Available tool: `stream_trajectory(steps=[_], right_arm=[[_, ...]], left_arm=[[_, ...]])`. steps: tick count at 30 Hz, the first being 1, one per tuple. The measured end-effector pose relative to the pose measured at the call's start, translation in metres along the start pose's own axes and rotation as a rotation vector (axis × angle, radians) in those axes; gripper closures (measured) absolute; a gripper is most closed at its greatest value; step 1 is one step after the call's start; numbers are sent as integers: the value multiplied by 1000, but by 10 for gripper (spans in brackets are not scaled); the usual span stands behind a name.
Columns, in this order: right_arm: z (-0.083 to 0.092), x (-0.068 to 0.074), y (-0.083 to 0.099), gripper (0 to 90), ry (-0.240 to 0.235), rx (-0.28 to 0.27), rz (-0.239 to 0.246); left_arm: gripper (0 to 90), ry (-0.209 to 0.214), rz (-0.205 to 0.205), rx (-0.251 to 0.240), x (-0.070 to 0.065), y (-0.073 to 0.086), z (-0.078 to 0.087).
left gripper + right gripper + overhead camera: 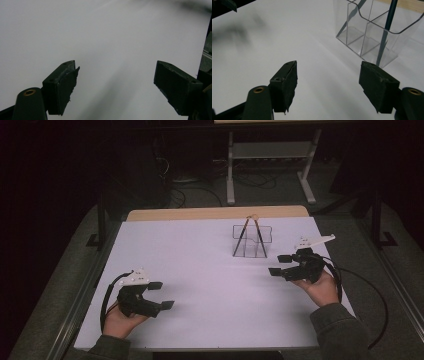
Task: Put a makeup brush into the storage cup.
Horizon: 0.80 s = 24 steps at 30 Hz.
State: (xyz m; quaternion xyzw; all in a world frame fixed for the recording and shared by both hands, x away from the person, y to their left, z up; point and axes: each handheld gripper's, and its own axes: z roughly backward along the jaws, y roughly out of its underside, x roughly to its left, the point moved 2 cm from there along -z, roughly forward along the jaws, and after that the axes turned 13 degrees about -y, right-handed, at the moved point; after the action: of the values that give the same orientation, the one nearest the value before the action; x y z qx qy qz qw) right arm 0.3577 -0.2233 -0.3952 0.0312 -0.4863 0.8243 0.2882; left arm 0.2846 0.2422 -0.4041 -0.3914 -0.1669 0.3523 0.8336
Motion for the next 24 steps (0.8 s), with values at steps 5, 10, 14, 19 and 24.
stream_trajectory(steps=[5, 10, 14, 19, 24], right_arm=[[0, 3, 4, 295, -1, 1, 10], [-2, 6, 8, 290, -3, 6, 4], [-1, 9, 9, 289, -2, 1, 18], [-1, 11, 14, 285, -5, -2, 8], [-2, 15, 19, 273, -10, 4, 3]], left_arm=[[178, -1, 4, 1, 0, 0, 1], [178, -6, 5, 0, 0, 0, 1], [178, -12, 3, -3, 2, 1, 2], [178, -21, 5, -6, 3, 2, 5], [179, -31, -2, -8, 3, 2, 5]])
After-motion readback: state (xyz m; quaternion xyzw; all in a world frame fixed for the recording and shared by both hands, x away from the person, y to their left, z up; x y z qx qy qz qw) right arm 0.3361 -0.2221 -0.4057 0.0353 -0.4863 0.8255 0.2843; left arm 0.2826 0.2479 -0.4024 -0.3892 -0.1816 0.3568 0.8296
